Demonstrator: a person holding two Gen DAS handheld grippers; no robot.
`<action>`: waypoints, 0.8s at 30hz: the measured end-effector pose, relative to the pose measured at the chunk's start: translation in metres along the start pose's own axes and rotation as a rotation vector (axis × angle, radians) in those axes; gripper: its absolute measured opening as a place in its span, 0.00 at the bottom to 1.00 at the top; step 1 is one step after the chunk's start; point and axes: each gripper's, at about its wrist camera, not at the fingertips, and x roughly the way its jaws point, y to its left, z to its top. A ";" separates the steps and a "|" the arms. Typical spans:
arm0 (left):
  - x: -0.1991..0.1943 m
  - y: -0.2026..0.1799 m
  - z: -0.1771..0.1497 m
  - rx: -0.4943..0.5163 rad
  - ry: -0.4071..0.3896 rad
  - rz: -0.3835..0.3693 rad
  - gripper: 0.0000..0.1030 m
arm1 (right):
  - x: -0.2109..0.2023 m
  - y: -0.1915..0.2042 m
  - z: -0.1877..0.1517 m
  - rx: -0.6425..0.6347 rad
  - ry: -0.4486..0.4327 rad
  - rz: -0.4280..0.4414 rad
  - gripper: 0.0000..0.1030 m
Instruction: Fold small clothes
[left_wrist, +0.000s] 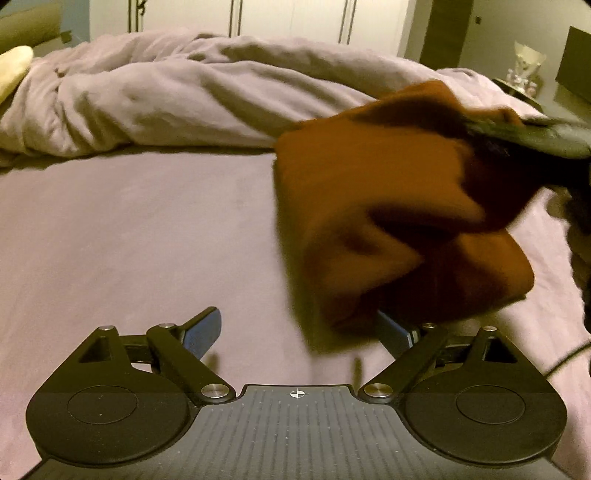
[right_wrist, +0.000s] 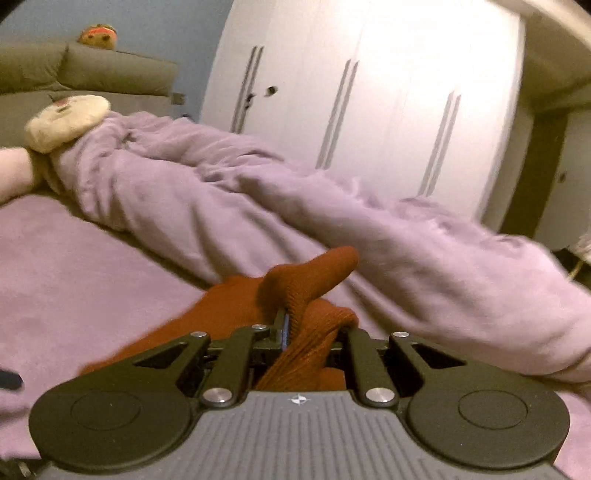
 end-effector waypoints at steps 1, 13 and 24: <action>0.005 -0.003 0.001 -0.001 0.008 0.003 0.91 | 0.000 -0.007 -0.007 -0.017 0.010 -0.025 0.10; 0.020 0.007 -0.010 -0.083 0.094 -0.009 0.91 | -0.008 -0.087 -0.085 0.343 0.200 -0.128 0.37; 0.025 -0.026 -0.005 -0.014 0.081 -0.032 0.92 | -0.066 -0.112 -0.143 0.997 0.243 0.136 0.55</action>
